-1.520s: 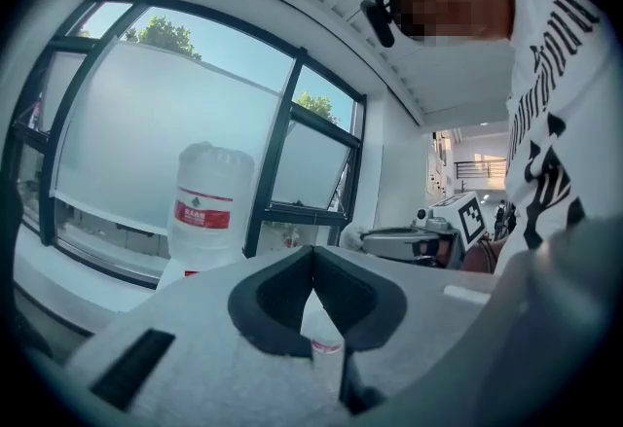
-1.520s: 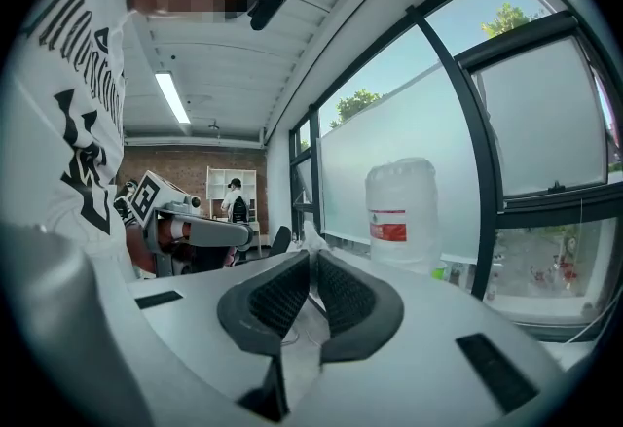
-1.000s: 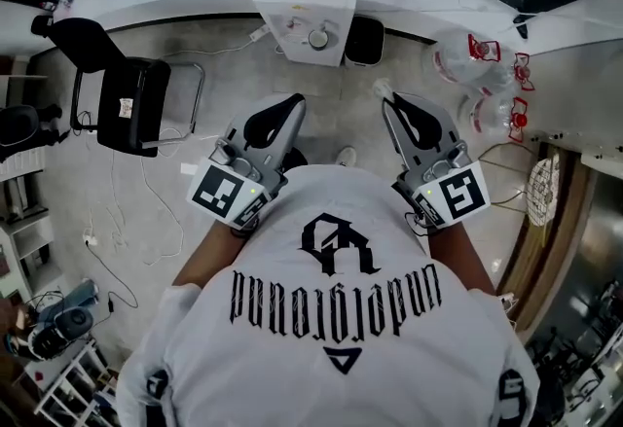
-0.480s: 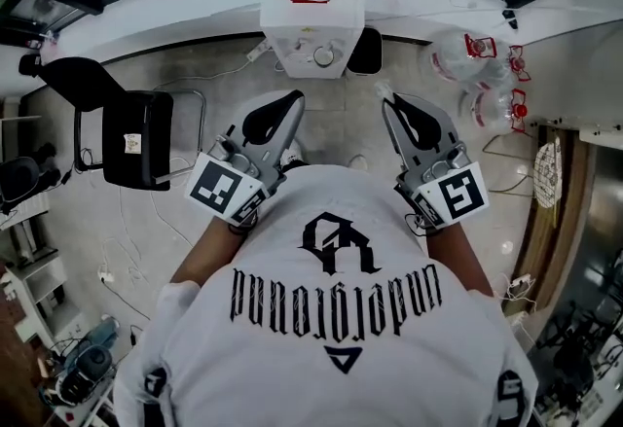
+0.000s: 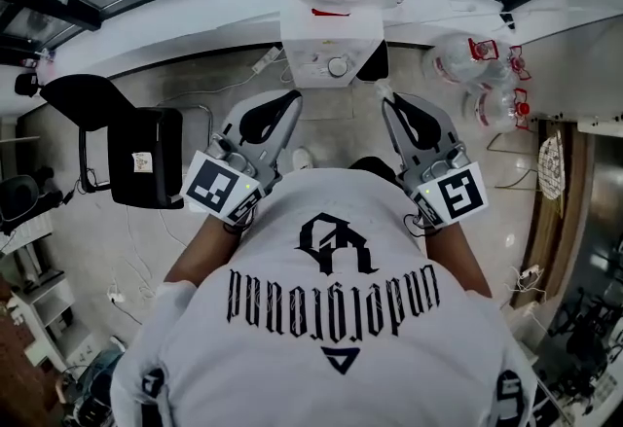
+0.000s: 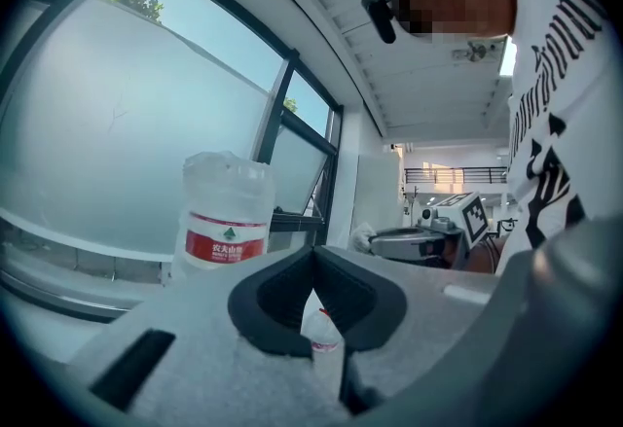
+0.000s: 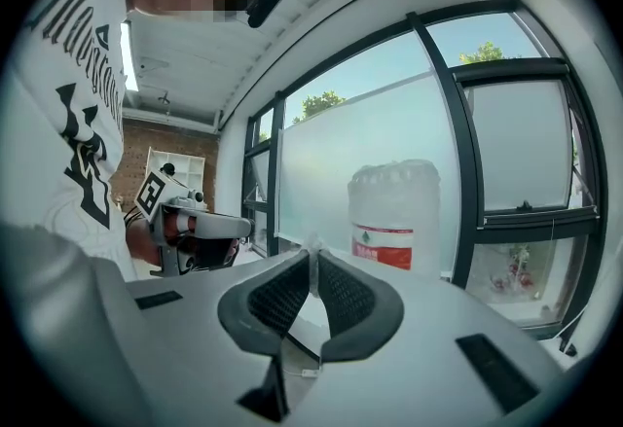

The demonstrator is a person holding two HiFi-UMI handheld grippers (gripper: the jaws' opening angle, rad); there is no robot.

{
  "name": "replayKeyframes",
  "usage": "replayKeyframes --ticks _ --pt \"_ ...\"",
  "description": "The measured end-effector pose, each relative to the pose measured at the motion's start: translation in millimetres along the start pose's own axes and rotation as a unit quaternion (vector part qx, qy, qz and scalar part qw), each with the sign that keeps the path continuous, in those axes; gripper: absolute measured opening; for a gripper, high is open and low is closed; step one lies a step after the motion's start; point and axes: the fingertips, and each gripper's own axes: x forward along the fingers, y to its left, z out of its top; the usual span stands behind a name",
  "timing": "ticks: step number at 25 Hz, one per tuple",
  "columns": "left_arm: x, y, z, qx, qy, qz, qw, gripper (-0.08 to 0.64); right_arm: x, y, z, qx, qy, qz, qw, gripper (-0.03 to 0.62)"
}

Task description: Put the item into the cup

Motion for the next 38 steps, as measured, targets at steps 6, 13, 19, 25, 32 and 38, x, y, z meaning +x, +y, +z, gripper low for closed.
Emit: replayKeyframes --ticks 6,13,19,25,32,38 --pt "1.8 18.0 0.1 -0.003 0.006 -0.004 1.0000 0.015 17.5 -5.0 -5.3 0.009 0.012 -0.002 1.000 0.034" --pt "18.7 39.5 -10.6 -0.002 0.024 0.013 0.9996 0.015 37.2 -34.0 -29.1 0.031 0.020 0.002 0.999 0.034" --pt "47.1 57.0 -28.0 -0.012 0.039 0.025 0.9989 0.015 59.9 -67.6 -64.6 0.037 0.049 0.013 0.998 0.034" --pt "73.6 73.6 -54.4 -0.014 0.051 0.016 0.9985 0.015 86.7 -83.3 -105.4 0.049 0.083 0.026 0.995 0.034" --pt "100.1 91.3 -105.8 -0.017 0.089 0.009 0.9958 0.015 110.5 -94.4 -161.1 0.074 0.123 0.038 0.989 0.034" --pt "115.9 97.7 -157.2 -0.033 0.128 -0.014 0.9911 0.015 130.4 -98.5 -207.7 0.084 0.154 0.049 0.983 0.034"
